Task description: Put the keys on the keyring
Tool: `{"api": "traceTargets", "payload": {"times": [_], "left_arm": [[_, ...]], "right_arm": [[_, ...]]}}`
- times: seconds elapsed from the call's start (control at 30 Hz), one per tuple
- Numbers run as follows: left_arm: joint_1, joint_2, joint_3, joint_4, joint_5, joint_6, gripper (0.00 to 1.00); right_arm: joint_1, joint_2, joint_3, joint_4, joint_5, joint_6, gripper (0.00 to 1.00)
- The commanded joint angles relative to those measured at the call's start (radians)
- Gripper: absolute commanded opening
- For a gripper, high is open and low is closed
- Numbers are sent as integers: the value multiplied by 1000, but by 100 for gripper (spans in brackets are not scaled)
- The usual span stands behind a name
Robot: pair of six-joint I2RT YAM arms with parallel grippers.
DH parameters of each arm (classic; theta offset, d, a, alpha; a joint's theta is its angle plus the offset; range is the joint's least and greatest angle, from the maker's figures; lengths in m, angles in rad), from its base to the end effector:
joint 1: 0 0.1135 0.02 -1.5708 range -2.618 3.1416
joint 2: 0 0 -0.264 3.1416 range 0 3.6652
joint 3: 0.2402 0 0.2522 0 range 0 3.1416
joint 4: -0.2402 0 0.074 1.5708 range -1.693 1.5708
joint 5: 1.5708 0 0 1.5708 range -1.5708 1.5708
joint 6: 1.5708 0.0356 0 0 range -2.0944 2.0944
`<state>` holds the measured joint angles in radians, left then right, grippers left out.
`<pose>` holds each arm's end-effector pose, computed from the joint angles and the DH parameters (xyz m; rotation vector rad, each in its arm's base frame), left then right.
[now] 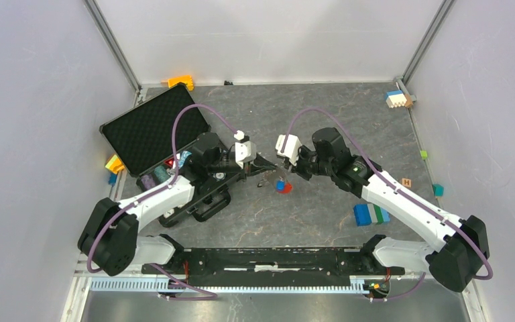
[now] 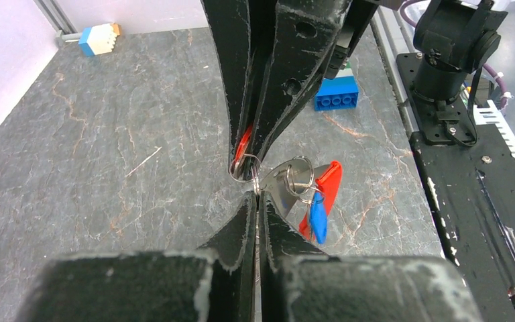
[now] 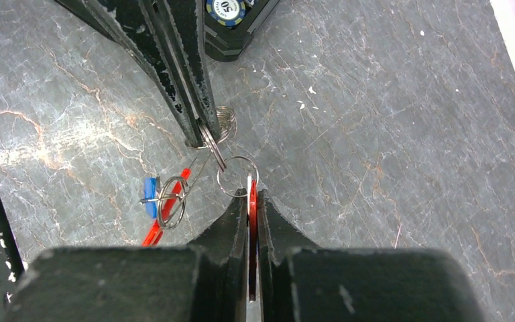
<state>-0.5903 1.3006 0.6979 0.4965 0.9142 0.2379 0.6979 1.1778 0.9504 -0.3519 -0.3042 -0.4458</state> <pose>0.2174 -0.1796 0.2683 1.2842 1.1733 -1.0211 0.1935 0.1762 0.3015 -1.3134 1.7115 0.4731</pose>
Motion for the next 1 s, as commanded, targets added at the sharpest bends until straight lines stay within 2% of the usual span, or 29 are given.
{"api": "traceTargets", "payload": {"times": [0.0,0.53,0.97], "left_arm": [[6,-27,8,70,33,-33,2],[31,-44,-30,139,33,-63,2],[28,-8,-5,109,58,-52,2]], "right_arm": [[-5,-7,-4,10,-25,-24,0],[-5,-54,23,-9,36,-39,0],[-5,-2,111,-84,-21,-56,0]]}}
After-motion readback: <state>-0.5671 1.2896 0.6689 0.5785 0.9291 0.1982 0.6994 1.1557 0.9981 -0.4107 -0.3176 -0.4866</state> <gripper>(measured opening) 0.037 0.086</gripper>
